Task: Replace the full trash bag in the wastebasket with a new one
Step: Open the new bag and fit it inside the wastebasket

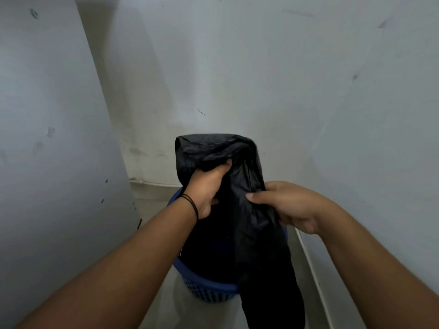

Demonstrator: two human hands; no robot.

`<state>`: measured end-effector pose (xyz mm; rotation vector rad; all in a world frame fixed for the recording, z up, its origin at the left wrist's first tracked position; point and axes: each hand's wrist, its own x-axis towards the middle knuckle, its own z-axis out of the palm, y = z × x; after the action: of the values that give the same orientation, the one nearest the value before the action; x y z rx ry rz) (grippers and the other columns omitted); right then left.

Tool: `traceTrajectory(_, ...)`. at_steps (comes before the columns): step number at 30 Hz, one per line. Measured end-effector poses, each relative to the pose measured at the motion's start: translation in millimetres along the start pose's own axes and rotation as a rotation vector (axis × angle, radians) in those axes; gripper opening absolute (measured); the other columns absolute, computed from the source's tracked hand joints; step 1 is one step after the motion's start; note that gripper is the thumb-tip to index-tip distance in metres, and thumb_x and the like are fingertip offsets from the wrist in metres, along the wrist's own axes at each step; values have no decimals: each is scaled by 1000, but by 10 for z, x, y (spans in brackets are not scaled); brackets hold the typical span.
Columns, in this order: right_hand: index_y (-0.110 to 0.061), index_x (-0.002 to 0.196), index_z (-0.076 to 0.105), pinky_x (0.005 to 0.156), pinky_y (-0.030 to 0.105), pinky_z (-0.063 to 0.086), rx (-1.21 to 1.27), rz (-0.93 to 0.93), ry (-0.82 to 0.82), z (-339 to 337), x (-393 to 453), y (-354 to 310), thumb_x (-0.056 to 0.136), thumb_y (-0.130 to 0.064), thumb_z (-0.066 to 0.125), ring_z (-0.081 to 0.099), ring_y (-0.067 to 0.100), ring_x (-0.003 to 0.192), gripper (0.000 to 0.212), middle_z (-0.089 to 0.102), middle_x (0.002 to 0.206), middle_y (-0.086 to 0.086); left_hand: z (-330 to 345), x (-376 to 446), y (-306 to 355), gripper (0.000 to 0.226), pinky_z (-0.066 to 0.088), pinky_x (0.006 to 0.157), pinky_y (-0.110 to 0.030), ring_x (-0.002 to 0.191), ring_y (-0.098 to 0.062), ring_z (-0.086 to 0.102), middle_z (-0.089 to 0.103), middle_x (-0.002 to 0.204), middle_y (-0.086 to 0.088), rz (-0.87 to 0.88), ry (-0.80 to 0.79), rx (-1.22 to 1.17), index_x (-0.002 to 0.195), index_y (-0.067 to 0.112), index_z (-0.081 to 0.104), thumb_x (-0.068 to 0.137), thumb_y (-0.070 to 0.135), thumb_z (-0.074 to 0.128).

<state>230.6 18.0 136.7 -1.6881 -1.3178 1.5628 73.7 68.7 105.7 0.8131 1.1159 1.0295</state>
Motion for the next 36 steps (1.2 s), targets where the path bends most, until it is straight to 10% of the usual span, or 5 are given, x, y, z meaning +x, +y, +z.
traceTrajectory(14,-10,83,56,54,36,57,603,-148,104,268,-117,-130,93,-16,53,64,18,50,13,62,58,4,-40,-582,-151,15,50,73,-22,76,-10,65,71,79,-2,735,131,586,77,12,75,85,19,65)
traceTrajectory(22,-3,88,52,50,45,49,940,-90,306,101,-228,-176,101,-7,25,59,24,68,30,56,78,12,-192,-575,299,25,53,87,-44,92,-29,65,67,107,-17,77,92,-221,105,3,63,95,17,45)
traceTrajectory(27,4,97,58,70,41,54,1097,-219,530,-238,-383,-212,94,5,23,60,28,75,35,61,90,15,-487,-536,513,22,48,76,-30,85,-18,58,61,95,0,492,281,703,100,20,53,80,20,63)
traceTrajectory(30,2,88,57,58,31,55,898,-286,819,-489,-453,-96,84,9,33,60,27,72,25,62,91,15,-754,-426,692,15,41,64,-28,73,-20,54,57,86,-4,576,517,714,95,13,55,82,14,48)
traceTrajectory(36,-2,111,48,65,33,41,-543,77,1032,-678,-459,513,87,-37,50,58,37,87,42,59,104,23,-1252,-293,564,19,45,61,-34,72,-32,56,60,88,-21,174,575,777,87,-1,57,81,11,44)
